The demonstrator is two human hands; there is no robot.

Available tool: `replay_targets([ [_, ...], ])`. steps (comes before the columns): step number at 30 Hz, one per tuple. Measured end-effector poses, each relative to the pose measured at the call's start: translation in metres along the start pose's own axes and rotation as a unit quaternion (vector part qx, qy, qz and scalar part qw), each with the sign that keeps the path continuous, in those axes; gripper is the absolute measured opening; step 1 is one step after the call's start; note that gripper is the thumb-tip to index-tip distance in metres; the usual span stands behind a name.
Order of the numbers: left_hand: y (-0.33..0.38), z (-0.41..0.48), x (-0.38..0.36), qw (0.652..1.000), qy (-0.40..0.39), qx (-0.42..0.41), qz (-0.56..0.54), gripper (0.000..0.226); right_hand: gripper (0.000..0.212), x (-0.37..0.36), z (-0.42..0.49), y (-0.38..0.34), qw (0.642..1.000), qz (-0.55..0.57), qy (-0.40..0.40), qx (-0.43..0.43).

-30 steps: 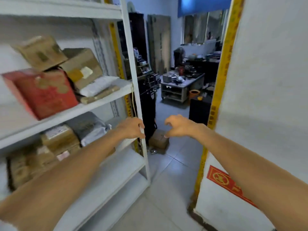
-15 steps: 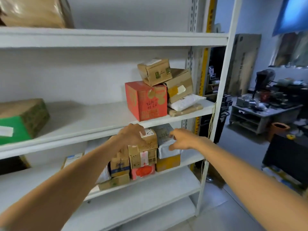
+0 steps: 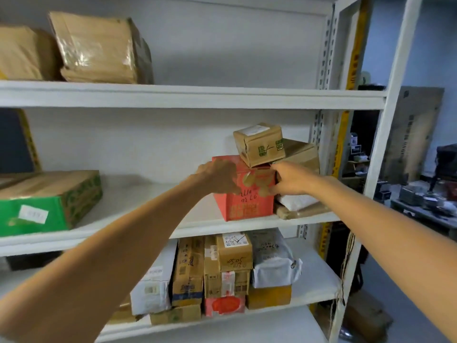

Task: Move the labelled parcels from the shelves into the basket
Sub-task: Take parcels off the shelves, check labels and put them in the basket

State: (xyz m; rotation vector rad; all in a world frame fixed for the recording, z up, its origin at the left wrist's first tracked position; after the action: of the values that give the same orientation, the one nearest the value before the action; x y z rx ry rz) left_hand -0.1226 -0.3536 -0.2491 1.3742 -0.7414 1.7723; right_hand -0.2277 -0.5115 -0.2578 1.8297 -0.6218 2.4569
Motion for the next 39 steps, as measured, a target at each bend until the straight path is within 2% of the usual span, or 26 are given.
replay_targets([
  [4, 0.005, 0.024, -0.002, 0.998, -0.001, 0.055, 0.037, 0.045, 0.046, 0.021, 0.017, 0.033, 0.999, -0.017, 0.032, 0.033],
  [6, 0.010, 0.035, 0.000, 0.996, 0.007, 0.076, 0.038, 0.045, 0.054, 0.034, 0.024, 0.053, 0.997, -0.046, 0.046, 0.029],
  [11, 0.018, 0.059, -0.005, 0.991, 0.004, 0.127, 0.040, 0.053, 0.056, 0.055, 0.037, 0.082, 0.995, -0.084, 0.058, 0.014],
  [18, 0.014, 0.099, -0.020, 0.989, 0.039, 0.141, 0.007, 0.059, 0.057, 0.051, 0.062, 0.095, 0.993, -0.093, 0.069, 0.024],
  [21, 0.008, 0.110, -0.029, 0.988, 0.065, 0.136, -0.021, 0.059, 0.053, 0.046, 0.075, 0.091, 0.995, -0.056, 0.071, 0.036],
  [23, 0.005, 0.114, -0.034, 0.987, 0.091, 0.130, -0.024, 0.060, 0.044, 0.042, 0.083, 0.086, 0.996, -0.002, 0.073, 0.047],
  [25, 0.003, 0.116, -0.037, 0.987, 0.113, 0.113, -0.014, 0.059, 0.044, 0.036, 0.090, 0.081, 0.994, 0.057, 0.080, 0.049],
  [29, -0.001, 0.116, -0.040, 0.984, 0.146, 0.085, -0.058, 0.039, 0.045, 0.031, 0.092, 0.074, 0.981, 0.168, 0.094, 0.027],
  [31, -0.002, 0.113, -0.042, 0.976, 0.183, 0.077, -0.094, 0.031, 0.044, 0.033, 0.088, 0.072, 0.976, 0.184, 0.106, 0.037],
  [35, 0.006, 0.092, -0.042, 0.938, 0.282, 0.089, -0.180, 0.044, 0.036, 0.036, 0.073, 0.063, 0.963, 0.206, 0.168, 0.049],
  [39, 0.016, 0.069, -0.037, 0.883, 0.353, 0.150, -0.271, 0.054, 0.046, 0.029, 0.056, 0.045, 0.932, 0.272, 0.240, -0.012],
])
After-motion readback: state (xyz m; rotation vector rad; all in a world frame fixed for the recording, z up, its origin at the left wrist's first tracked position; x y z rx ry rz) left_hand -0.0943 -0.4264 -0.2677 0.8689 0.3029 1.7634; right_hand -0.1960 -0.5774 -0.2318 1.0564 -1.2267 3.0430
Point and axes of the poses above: each hand's wrist, its own z-axis towards the middle knuckle, its own x-axis out of the back of the hand, y = z × x, the point moved 1 cm from there along z, towards the middle knuckle, and after that the axes turned 2 degrees about z, right-handed, at the moved point
